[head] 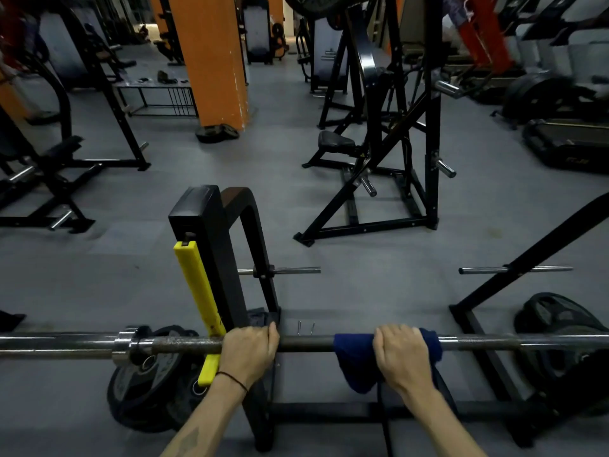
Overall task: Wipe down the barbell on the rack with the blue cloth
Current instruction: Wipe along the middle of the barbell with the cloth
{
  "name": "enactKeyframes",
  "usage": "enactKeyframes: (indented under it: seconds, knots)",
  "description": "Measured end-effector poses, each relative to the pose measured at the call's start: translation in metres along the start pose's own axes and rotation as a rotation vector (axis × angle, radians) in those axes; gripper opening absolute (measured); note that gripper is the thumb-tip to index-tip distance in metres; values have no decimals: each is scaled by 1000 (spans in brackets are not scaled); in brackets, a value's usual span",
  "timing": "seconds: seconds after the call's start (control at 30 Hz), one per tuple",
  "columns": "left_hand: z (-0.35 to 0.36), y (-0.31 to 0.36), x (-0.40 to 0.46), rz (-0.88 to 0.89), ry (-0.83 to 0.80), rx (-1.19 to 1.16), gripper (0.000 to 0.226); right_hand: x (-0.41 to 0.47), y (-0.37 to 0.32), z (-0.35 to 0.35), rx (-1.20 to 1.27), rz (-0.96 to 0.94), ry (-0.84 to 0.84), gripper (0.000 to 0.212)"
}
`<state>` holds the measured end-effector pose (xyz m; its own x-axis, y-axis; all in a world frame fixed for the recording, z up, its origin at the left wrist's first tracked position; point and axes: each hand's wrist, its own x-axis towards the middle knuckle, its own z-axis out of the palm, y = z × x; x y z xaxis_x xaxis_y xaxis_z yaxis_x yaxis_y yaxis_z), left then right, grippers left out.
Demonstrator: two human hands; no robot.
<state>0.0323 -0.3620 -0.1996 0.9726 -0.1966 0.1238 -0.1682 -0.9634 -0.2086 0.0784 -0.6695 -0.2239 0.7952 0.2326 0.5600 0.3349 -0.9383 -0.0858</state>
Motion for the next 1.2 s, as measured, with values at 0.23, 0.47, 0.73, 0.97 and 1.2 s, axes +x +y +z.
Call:
enactKeyframes:
  seconds: [0.23,0.47,0.73,0.97,1.2]
  knots:
    - [-12,11,-1,-40,31,26,19,13,-133,17,140,-14,-73,33]
    - [-4,10,-7,-69,90,-44,84,3,-27,8,17,-167,-68,34]
    - [-2,11,6,-55,-25,-2,19,1,-76,13,41,143,-35,28]
    - [-10,5,7,-3,-115,70,50,5,-119,21,115,-103,-98,41]
    - [-32,0,36,-30,-483,-68,23,-7,23,-6,-41,43,-25,39]
